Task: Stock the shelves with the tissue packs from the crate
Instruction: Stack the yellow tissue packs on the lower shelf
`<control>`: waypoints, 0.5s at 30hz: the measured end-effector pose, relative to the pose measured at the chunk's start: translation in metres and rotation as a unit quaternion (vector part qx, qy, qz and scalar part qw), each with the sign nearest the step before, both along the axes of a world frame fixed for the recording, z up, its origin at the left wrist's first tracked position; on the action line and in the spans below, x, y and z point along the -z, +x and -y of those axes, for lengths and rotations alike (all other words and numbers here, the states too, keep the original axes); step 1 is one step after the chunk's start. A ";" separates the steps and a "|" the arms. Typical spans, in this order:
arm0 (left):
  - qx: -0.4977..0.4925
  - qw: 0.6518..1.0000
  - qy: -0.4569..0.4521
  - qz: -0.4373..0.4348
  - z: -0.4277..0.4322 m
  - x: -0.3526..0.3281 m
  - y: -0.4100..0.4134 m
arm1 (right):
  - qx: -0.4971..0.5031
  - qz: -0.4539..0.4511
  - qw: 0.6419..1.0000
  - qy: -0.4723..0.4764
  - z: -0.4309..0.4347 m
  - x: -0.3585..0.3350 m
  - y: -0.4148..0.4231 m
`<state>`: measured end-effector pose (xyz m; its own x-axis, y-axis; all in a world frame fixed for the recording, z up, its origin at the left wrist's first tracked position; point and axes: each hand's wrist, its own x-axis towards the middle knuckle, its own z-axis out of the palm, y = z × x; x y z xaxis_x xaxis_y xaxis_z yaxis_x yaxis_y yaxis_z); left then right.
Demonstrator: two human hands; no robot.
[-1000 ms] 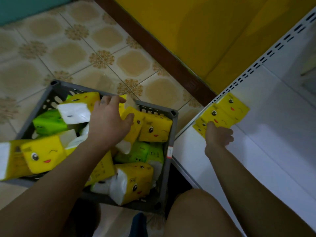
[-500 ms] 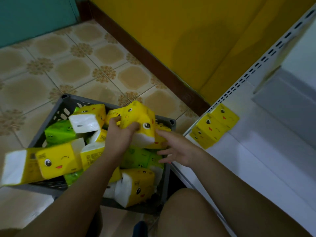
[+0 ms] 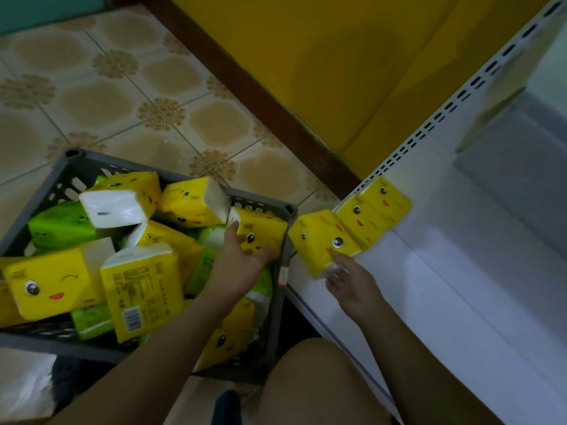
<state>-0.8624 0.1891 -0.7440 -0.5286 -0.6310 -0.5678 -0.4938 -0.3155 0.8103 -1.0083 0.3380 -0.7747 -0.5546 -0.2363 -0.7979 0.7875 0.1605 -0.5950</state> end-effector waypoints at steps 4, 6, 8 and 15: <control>0.050 0.998 -0.032 0.009 0.001 0.007 -0.011 | 0.075 0.038 0.994 -0.066 -0.019 0.022 -0.007; 0.059 0.997 -0.045 0.012 0.000 0.009 -0.018 | 0.111 0.066 0.989 -0.067 -0.021 0.028 -0.002; 0.065 0.997 -0.045 0.006 -0.002 0.011 -0.023 | 0.133 0.095 0.985 -0.051 -0.028 0.037 0.005; 0.079 0.995 -0.051 0.022 -0.005 0.020 -0.020 | 0.060 0.104 0.991 0.058 -0.048 0.065 0.040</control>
